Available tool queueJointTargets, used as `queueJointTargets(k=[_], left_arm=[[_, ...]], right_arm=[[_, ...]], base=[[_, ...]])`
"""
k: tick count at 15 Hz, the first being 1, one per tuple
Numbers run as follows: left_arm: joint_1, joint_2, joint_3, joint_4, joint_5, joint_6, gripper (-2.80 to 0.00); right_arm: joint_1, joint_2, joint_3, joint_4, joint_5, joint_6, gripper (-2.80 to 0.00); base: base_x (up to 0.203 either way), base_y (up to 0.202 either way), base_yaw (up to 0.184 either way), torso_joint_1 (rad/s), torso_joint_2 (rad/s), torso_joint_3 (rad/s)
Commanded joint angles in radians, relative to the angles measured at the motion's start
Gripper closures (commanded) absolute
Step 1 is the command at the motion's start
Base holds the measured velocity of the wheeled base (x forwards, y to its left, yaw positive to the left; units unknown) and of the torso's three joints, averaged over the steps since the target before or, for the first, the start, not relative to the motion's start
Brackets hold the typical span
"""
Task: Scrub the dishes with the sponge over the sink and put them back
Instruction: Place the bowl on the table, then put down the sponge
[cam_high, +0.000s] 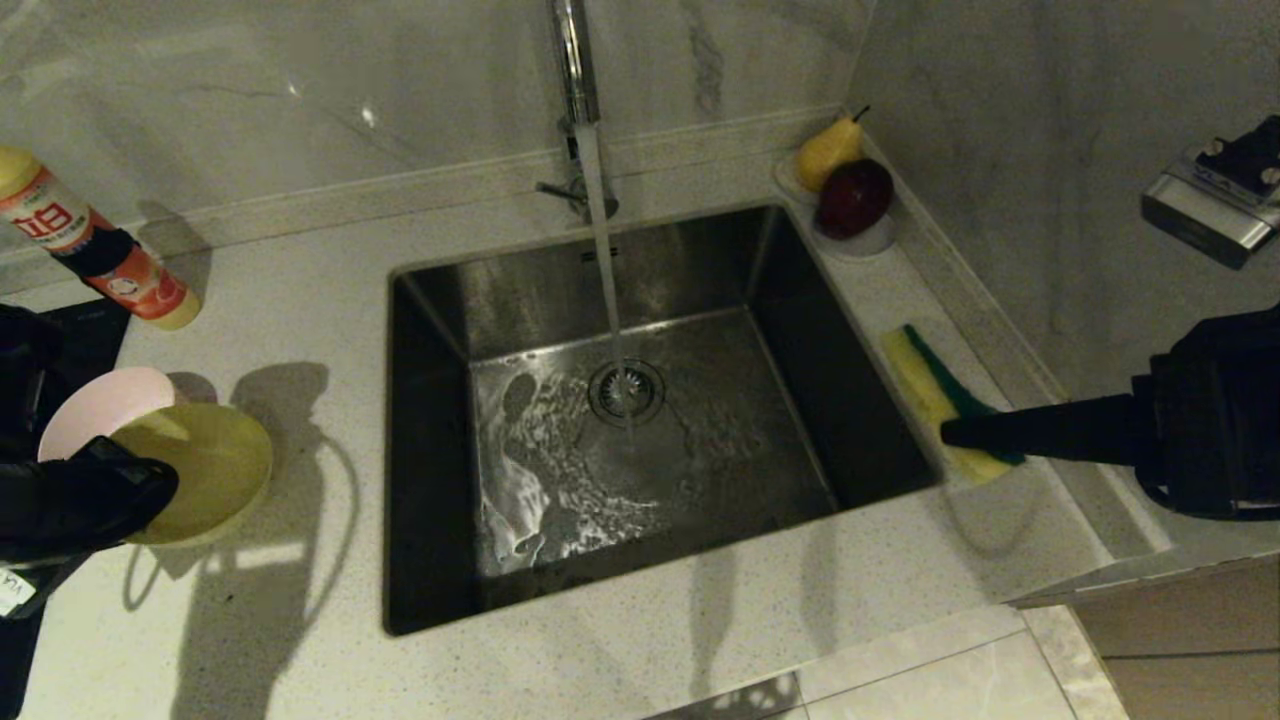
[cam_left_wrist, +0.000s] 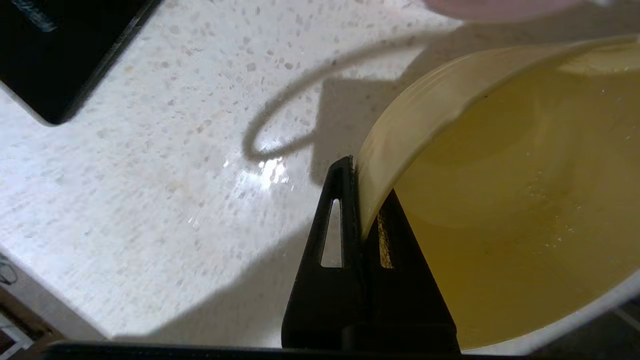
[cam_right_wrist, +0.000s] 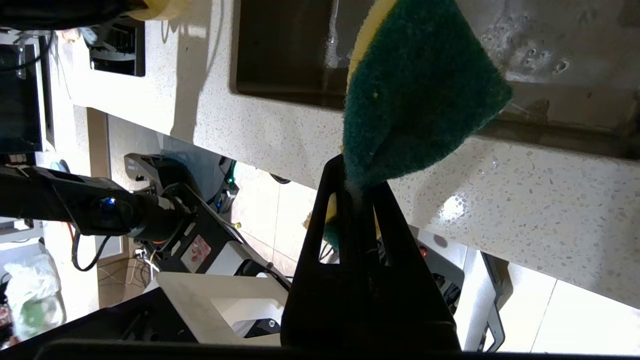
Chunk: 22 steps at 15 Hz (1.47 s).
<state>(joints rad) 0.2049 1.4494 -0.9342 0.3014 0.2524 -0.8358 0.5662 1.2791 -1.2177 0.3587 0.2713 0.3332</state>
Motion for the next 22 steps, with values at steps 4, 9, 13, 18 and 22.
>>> queueJointTargets(k=[4,9,13,18,22], left_arm=[[0.001,0.029,0.046,-0.005,-0.002,-0.004,0.0],[0.004,0.025,0.038,-0.083,0.002,-0.019,-2.8],[0.004,-0.07,-0.026,-0.057,0.001,-0.012,-2.8],[-0.008,-0.155,-0.357,0.097,-0.09,0.12,0.0],[-0.046,-0.151,-0.403,-0.09,-0.22,0.505,0.0]], right_arm=[[0.0,-0.016,0.0,0.003,0.002,0.007,0.0],[0.0,-0.02,0.013,0.002,0.002,0.006,0.0],[0.0,-0.027,0.032,0.002,0.002,0.004,0.0],[0.0,-0.044,0.05,0.0,0.003,0.003,0.0],[0.0,-0.065,0.057,0.002,0.002,0.007,0.0]], base=[[0.0,0.0,0.0,0.0,0.0,0.0],[0.0,0.0,0.0,0.0,0.0,0.0],[0.0,0.0,0.0,0.0,0.0,0.0],[0.0,0.0,0.0,0.0,0.0,0.0],[0.0,0.0,0.0,0.0,0.0,0.0]])
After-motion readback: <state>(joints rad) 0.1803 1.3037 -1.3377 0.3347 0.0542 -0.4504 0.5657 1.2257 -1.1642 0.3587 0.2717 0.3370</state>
